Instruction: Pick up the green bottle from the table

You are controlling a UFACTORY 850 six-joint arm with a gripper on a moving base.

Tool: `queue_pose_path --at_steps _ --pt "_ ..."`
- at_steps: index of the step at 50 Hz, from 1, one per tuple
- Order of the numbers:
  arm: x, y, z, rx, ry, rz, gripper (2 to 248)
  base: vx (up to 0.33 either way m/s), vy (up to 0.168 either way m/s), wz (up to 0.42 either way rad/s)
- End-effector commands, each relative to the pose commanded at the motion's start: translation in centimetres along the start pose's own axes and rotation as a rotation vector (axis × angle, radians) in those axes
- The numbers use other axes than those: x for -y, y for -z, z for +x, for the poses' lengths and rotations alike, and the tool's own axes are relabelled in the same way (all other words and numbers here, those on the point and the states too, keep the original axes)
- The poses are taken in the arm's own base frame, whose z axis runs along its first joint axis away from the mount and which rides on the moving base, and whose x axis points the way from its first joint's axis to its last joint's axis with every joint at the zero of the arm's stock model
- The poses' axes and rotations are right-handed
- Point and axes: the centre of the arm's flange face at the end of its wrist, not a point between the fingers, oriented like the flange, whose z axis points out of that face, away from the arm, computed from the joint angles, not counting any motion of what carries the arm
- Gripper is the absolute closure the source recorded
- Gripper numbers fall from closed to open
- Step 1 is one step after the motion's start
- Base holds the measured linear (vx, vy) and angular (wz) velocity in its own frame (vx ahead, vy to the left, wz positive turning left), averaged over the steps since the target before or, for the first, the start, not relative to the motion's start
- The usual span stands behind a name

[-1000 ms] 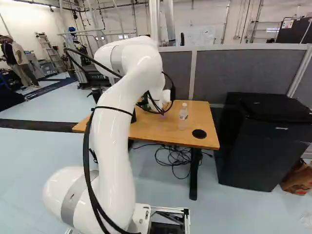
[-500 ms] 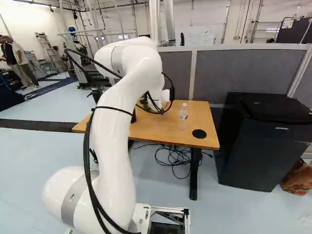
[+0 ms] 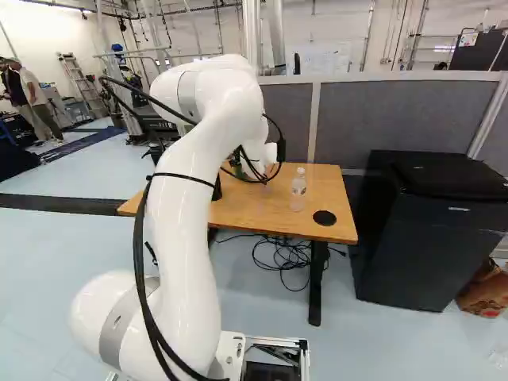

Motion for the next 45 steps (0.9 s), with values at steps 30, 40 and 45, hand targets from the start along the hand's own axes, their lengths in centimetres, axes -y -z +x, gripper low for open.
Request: queue_pose_path --at_steps 30,40,45 --pt "-0.5 3.4 3.3 -0.044 -0.031 -0.088 140 0.000 0.000 0.000" --pt "-0.1 4.9 4.4 -0.042 -0.056 -0.131 140 0.000 0.000 0.000" --pt "0.2 5.8 4.8 -0.033 -0.072 -0.156 140 0.000 0.000 0.000"
